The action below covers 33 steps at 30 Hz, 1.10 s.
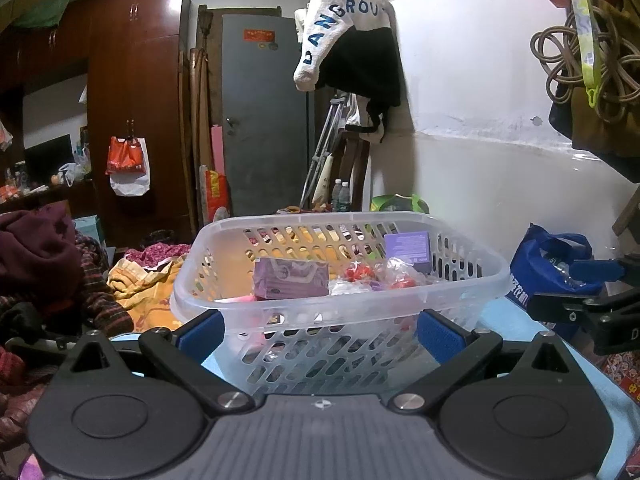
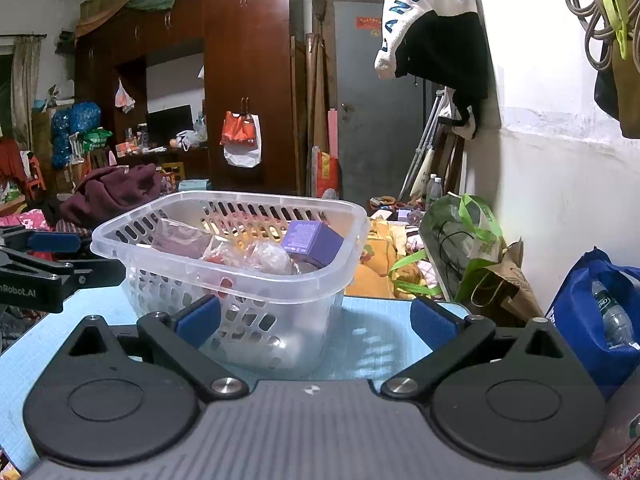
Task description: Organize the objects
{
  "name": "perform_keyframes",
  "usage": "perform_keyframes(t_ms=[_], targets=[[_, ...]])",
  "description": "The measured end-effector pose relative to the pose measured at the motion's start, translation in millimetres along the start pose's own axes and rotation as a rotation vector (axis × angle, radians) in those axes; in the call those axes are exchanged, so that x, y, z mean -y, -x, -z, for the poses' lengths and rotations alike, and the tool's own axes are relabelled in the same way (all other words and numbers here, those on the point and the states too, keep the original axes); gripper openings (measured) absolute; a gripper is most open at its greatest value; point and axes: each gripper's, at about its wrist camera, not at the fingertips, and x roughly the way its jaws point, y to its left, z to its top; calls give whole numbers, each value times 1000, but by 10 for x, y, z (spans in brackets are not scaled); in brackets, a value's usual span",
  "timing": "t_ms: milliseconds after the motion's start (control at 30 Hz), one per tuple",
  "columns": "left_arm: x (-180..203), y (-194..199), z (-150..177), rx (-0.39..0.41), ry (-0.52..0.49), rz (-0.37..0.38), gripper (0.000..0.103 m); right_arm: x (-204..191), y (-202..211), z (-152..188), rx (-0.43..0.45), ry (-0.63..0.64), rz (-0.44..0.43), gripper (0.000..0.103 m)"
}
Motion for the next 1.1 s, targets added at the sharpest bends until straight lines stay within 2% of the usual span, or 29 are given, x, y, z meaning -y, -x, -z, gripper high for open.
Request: perform_keyframes(t_ms=[1100], targets=[[86,-72,27,-24,2,1,103,7,27,28,-6,6,-2,103]])
